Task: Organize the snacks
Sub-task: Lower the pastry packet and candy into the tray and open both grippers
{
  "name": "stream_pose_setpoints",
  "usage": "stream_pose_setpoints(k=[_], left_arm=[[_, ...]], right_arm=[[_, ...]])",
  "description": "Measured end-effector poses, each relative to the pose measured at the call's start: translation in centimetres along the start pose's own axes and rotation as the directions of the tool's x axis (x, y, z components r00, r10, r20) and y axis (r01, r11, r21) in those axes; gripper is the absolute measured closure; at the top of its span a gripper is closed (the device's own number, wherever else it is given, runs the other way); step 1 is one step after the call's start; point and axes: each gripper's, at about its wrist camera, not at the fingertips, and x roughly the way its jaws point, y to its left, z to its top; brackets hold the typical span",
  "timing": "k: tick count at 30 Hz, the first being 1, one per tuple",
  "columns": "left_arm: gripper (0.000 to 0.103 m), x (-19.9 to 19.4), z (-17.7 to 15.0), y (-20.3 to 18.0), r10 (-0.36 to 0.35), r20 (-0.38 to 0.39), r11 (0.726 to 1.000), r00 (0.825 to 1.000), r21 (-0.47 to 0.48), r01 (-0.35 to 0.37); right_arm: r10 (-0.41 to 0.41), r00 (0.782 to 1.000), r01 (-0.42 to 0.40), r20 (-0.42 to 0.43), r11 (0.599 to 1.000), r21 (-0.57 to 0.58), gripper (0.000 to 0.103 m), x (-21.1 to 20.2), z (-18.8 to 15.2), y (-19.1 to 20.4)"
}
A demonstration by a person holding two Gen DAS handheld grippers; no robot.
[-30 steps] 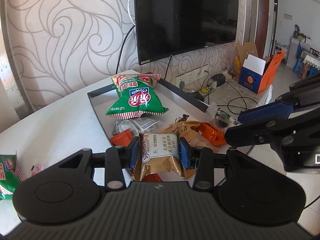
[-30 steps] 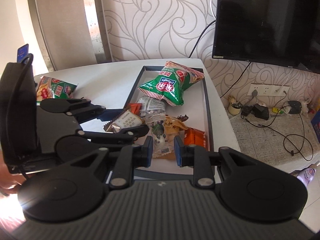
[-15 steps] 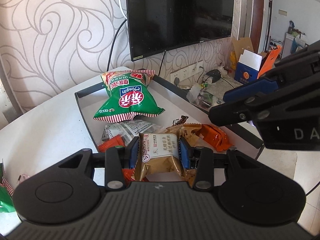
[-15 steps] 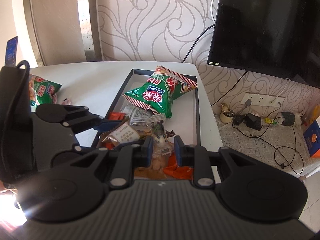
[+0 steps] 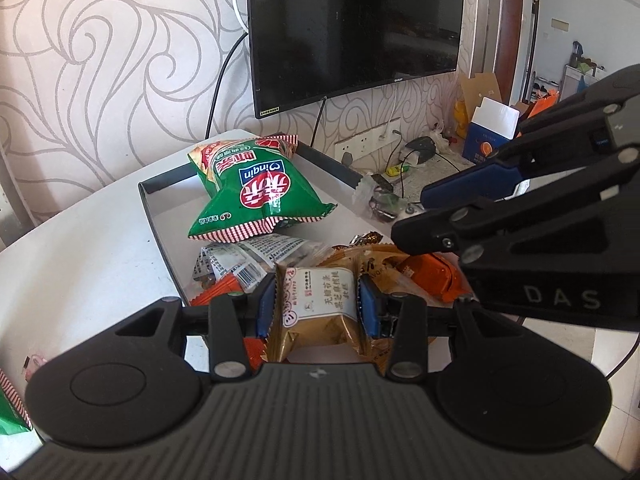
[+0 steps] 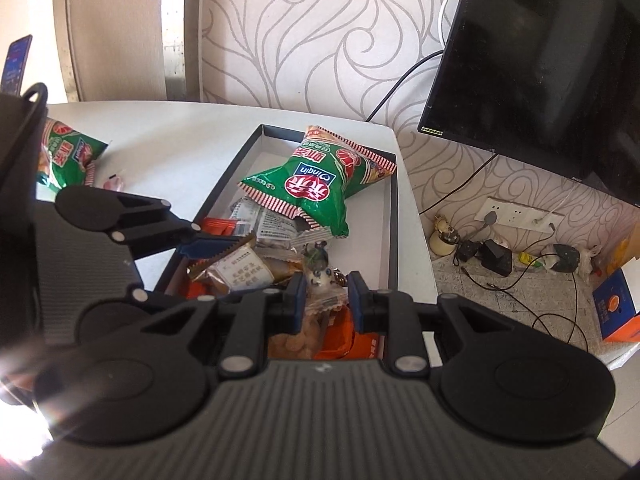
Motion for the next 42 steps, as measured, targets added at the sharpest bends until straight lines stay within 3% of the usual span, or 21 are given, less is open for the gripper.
stream_pose_setpoints(k=[21, 30, 42], left_arm=[[0.05, -0.7, -0.8, -0.1, 0.003, -0.029, 1.0, 1.0, -0.015, -0.004], [0.034, -1.4, -0.6, -0.7, -0.004, -0.019, 1.0, 1.0, -0.019, 0.004], [0.033, -2.3, -0.8, -2.0, -0.007, -0.015, 1.0, 1.0, 0.0, 0.007]], right_arm=[[0.02, 0.999, -0.021, -0.043, 1.0, -0.009, 0.077, 2.7, 0.4, -0.3], [0.03, 0.998, -0.032, -0.051, 0.999, -0.026, 0.077, 3.4, 1.0, -0.3], [0.047, 0.997, -0.048, -0.061, 0.999, -0.012, 0.077, 4.2, 1.2, -0.4]])
